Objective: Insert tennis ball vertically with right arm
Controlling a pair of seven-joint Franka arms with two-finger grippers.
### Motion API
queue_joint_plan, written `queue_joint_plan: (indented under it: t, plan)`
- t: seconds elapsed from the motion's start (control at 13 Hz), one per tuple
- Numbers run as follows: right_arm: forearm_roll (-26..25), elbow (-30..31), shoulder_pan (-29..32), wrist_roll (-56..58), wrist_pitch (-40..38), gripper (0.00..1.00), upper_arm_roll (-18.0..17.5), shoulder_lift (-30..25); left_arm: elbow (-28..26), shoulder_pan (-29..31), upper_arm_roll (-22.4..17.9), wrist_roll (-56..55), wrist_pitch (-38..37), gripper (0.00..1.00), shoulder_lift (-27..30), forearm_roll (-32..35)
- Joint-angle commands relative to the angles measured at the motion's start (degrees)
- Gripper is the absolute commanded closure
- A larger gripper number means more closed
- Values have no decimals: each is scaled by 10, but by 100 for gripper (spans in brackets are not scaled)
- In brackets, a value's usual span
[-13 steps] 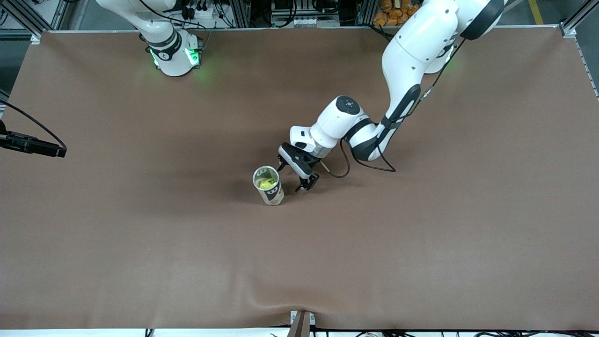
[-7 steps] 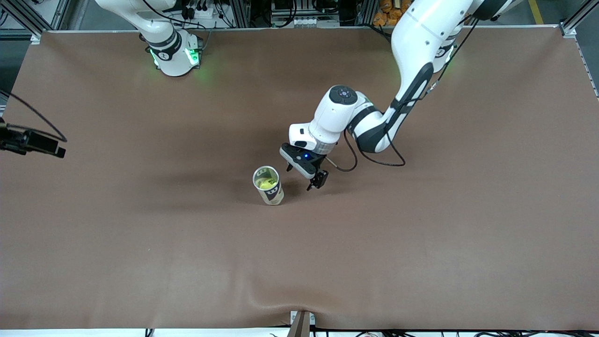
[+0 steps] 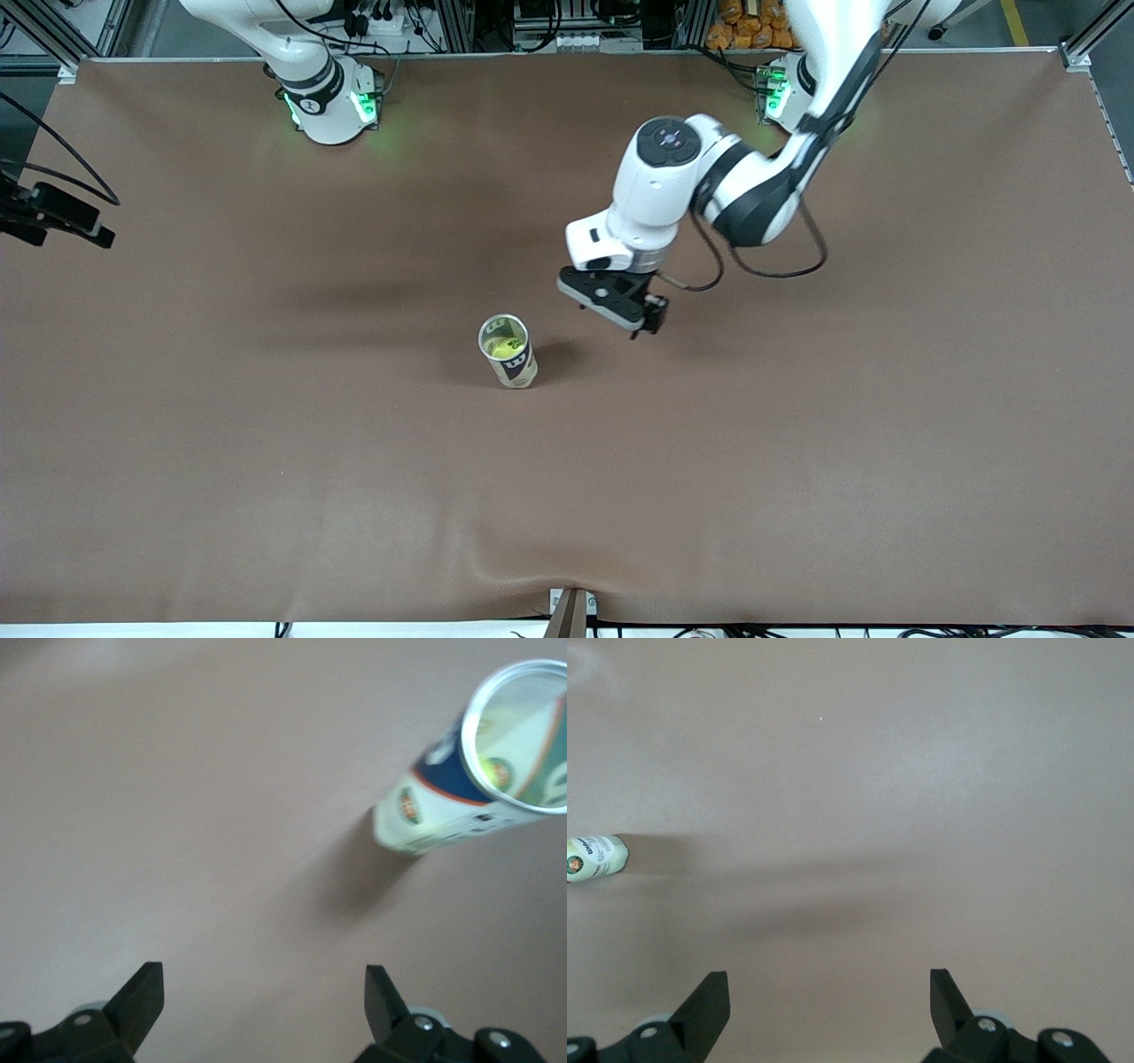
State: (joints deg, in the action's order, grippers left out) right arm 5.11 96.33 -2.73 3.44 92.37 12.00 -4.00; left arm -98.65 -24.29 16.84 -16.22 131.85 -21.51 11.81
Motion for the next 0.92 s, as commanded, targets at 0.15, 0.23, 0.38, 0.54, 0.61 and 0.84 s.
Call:
queue_joint_plan:
  t: [0.15, 0.23, 0.38, 0.54, 0.61, 0.84]
  plan:
    - [-67, 10, -9, -87, 12, 0, -13, -14, 99, 80, 1, 2, -214, 0, 39, -41]
    - [-84, 6, -9, -91, 11, 0, -32, -14, 115, 105, 3, 2, -240, 0, 43, -49]
    - [-85, 6, -6, -91, 3, 0, -51, -22, 130, 162, 3, 2, -272, 0, 66, -73]
    - [-85, 9, -9, -90, -9, 0, -56, -29, 130, 208, 4, 5, -308, 0, 86, -75]
    - [-85, 10, -8, -85, -11, 0, -57, -31, 130, 228, 5, 5, -328, 0, 95, -81]
    - [-85, 9, -9, -88, -48, 0, -58, -33, 130, 262, 0, 4, -384, 0, 139, -87]
